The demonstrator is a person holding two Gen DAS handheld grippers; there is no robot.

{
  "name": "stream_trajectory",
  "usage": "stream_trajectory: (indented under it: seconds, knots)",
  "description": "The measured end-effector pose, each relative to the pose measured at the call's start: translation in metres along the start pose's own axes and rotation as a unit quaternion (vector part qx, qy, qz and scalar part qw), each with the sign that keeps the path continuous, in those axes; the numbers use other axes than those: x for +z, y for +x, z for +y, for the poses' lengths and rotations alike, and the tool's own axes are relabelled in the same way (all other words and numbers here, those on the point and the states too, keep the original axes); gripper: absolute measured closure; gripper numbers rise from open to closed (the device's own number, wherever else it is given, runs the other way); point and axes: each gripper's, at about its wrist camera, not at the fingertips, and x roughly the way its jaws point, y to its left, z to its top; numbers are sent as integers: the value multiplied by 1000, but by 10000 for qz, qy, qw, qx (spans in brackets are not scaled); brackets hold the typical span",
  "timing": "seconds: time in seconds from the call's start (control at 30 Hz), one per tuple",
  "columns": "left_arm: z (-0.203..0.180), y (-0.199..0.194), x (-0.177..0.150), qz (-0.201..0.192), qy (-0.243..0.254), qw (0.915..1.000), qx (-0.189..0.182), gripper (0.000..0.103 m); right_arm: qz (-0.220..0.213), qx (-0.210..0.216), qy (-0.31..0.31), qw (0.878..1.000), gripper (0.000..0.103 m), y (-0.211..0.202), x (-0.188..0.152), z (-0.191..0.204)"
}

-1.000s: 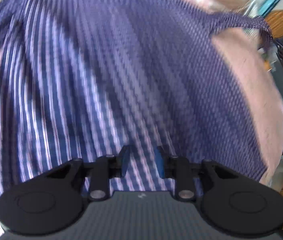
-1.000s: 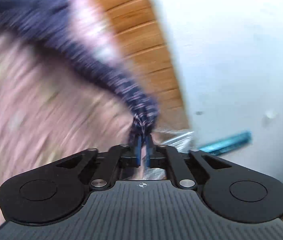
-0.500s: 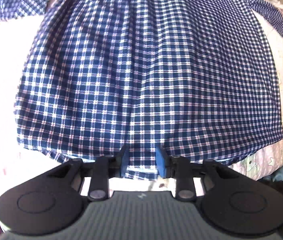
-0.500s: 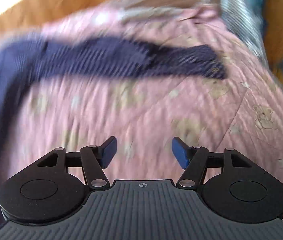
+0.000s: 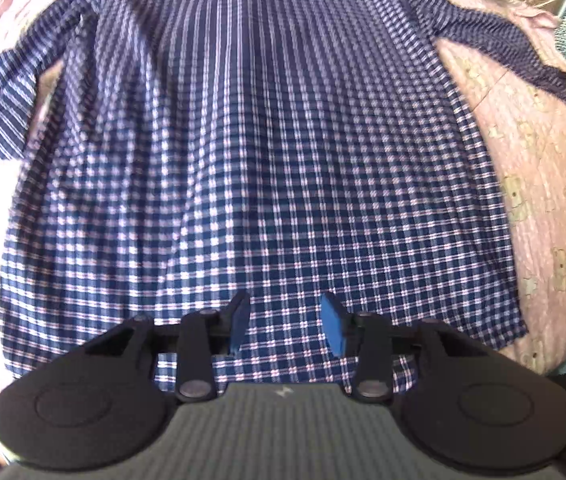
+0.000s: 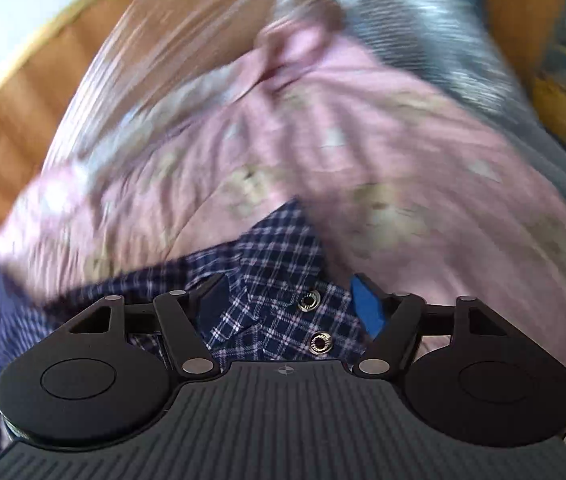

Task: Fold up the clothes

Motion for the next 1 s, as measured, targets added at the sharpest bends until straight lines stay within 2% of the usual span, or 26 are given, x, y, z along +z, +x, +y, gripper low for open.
stream_trajectory:
  seconds: [0.03, 0.07, 0.1, 0.13, 0.23, 0.37, 0.4, 0.43, 0.47, 0.5, 0.57, 0.6, 0.67, 0.73, 0.8, 0.83, 0.9, 0.93, 0.97, 1.0]
  knots:
    - [-2, 7, -1, 61, -48, 10000, 37, 64, 36, -23, -261, 9997, 57, 3, 1, 5]
    - [-3, 13, 0, 120, -76, 9999, 69, 64, -44, 22, -383, 9993, 72, -1, 2, 7]
    - [-4, 18, -2, 157, -96, 9998, 98, 64, -123, 66, -505, 9986, 84, -4, 3, 9]
    - [-5, 21, -3, 175, -114, 9997, 111, 64, -214, 94, -593, 9980, 89, -9, 3, 10]
    - [-4, 24, -10, 173, -226, 9996, 73, 64, -651, -101, -314, 9973, 90, -46, -2, 3]
    - [4, 27, -15, 187, -435, 9989, 3, 64, -785, -258, -490, 9954, 86, -71, -28, 7]
    - [6, 28, -16, 198, -452, 9988, -6, 64, -592, -309, -554, 9962, 81, -68, -32, 7]
    - [7, 28, -15, 194, -464, 9987, -17, 64, -360, -377, -607, 9968, 61, -65, -36, 7]
    - [8, 28, -14, 190, -477, 9987, -28, 64, 89, -546, -599, 9967, 55, -59, -40, 5]
    - [8, 28, -14, 185, -489, 9986, -39, 64, 473, -693, -578, 9948, 56, -55, -43, 3]
    - [10, 27, -12, 167, -515, 9985, -61, 64, 497, -730, -386, 9953, 56, -69, -45, -7]
    - [11, 27, -12, 166, -515, 9985, -62, 64, 374, -556, -231, 9975, 57, -79, -41, -12]
    - [10, 28, -11, 172, -483, 9987, -63, 60, 107, -289, -10, 9995, 48, -90, -25, -21]
    - [9, 29, -9, 179, -434, 9989, -56, 58, -22, -231, -5, 9997, 43, -81, -5, -25]
    - [6, 29, -6, 187, -323, 9993, -19, 56, 129, -144, -175, 9997, 42, -53, 12, -25]
    - [5, 29, -5, 195, -284, 9994, -8, 56, 292, -163, -264, 9991, 46, -36, 16, -25]
    - [3, 29, -2, 240, -231, 9994, 22, 56, 648, -120, -432, 9969, 77, -9, 19, -22]
    - [4, 28, -2, 266, -230, 9994, 19, 56, 666, -135, -524, 9963, 91, -5, 20, -23]
    - [6, 28, -3, 289, -241, 9993, 5, 56, 497, -172, -507, 9973, 97, -12, 21, -24]
    - [8, 27, -5, 303, -262, 9992, -22, 56, 310, -196, -263, 9990, 97, -24, 20, -30]
